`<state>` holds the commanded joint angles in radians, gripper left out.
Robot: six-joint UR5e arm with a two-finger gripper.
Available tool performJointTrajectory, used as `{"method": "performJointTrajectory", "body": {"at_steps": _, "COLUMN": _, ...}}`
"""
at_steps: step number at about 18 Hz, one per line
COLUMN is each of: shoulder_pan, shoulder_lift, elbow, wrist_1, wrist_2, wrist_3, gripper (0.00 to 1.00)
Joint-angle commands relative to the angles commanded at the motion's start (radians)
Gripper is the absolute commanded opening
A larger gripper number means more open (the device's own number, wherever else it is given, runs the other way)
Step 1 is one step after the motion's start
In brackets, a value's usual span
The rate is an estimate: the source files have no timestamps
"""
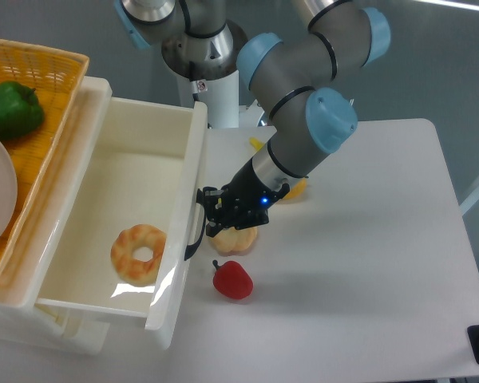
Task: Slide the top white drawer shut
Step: 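Push the white drawer into the cabinet with the gripper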
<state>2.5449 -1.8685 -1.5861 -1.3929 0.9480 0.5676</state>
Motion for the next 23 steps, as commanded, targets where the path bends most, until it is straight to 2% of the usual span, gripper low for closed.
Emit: {"method": "performJointTrajectory", "body": {"at_steps": 23, "shoulder_pan": -0.095, "shoulder_lift": 0.045, "elbow": -0.005, "wrist_1": -0.002, "wrist_2": -0.006, "wrist_3": -0.057, "gripper": 0.00}}
